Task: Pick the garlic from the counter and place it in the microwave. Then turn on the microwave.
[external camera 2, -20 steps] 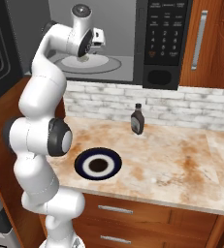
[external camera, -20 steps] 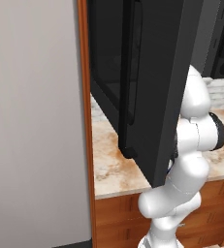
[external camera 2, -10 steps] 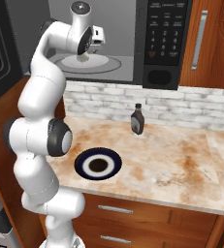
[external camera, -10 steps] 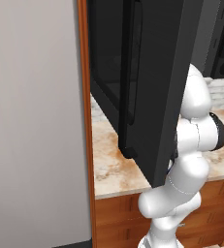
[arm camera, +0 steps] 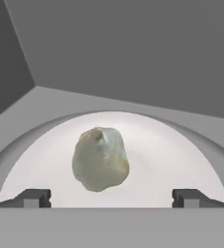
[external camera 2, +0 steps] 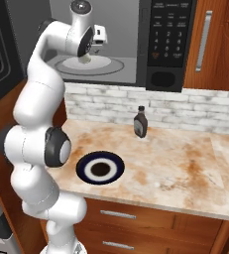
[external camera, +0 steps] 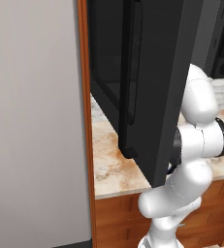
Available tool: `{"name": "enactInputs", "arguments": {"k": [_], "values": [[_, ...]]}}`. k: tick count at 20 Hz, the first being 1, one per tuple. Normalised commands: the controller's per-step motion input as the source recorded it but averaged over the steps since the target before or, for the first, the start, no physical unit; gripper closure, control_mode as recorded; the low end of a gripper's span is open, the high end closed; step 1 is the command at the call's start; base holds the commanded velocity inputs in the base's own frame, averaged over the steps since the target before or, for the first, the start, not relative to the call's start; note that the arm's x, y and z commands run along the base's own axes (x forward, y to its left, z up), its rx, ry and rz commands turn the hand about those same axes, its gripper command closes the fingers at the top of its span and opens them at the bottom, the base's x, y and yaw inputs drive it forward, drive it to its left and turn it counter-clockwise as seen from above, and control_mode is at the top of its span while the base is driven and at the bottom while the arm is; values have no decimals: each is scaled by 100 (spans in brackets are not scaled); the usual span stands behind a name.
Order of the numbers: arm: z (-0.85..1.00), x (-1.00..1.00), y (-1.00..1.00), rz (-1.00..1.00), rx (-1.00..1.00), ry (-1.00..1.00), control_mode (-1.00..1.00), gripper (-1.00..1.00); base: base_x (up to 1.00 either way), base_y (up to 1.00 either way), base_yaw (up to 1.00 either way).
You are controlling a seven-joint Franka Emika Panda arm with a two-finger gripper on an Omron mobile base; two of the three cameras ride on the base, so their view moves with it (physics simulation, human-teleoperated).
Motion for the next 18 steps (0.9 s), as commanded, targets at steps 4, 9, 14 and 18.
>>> {"name": "enactInputs", "arguments": {"k": [4,9,14,18], "values": [[4,-25,-8,0,0,-6,-100,-100,0,0,0],[2,-29,-3,0,0,-1,-100,-100,0,0,0],[7,-30,-1,0,1,0,-100,-100,0,0,0],[9,-32,-4,0,3,0,-100,-100,0,0,0]]}}
